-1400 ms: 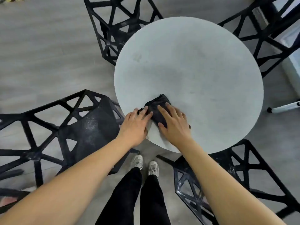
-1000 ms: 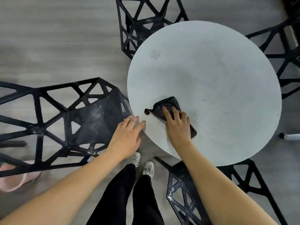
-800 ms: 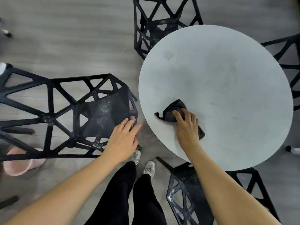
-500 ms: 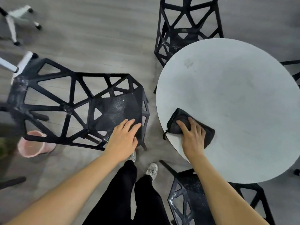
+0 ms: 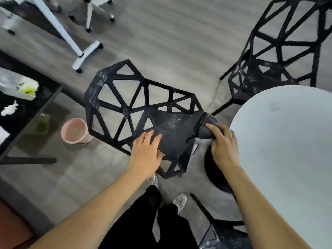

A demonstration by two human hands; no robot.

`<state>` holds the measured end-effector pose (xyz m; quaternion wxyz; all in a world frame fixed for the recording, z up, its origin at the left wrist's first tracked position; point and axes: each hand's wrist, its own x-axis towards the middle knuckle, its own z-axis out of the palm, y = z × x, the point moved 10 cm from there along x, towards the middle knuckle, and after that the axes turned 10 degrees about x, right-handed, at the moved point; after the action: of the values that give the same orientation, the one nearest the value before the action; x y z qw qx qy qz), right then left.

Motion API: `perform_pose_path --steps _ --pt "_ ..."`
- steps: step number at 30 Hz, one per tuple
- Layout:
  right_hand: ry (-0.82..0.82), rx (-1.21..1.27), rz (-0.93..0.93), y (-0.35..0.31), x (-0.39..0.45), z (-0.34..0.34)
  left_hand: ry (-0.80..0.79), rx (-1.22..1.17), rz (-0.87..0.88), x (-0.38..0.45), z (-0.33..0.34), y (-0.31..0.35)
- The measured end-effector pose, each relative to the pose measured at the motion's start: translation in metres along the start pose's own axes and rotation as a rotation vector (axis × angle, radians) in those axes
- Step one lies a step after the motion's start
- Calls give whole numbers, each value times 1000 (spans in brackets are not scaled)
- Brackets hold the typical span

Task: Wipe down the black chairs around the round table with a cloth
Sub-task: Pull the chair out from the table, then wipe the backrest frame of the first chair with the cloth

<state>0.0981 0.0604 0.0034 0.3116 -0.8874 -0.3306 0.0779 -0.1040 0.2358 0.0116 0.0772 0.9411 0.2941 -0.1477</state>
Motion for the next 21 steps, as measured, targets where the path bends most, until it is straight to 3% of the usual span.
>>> perform_pose_path --steps 8,13,17,21 --pt "-166 -52 -208 -54 103 112 -103 -89 -281 13 64 -91" --pt "-343 -142 -346 -56 175 195 -124 -170 -586 10 118 -121" --pt "-307 -209 -464 -50 222 247 -145 -326 -769 13 164 -125" --pt "-175 -195 -451 -42 268 272 -138 -521 -905 16 203 -130"
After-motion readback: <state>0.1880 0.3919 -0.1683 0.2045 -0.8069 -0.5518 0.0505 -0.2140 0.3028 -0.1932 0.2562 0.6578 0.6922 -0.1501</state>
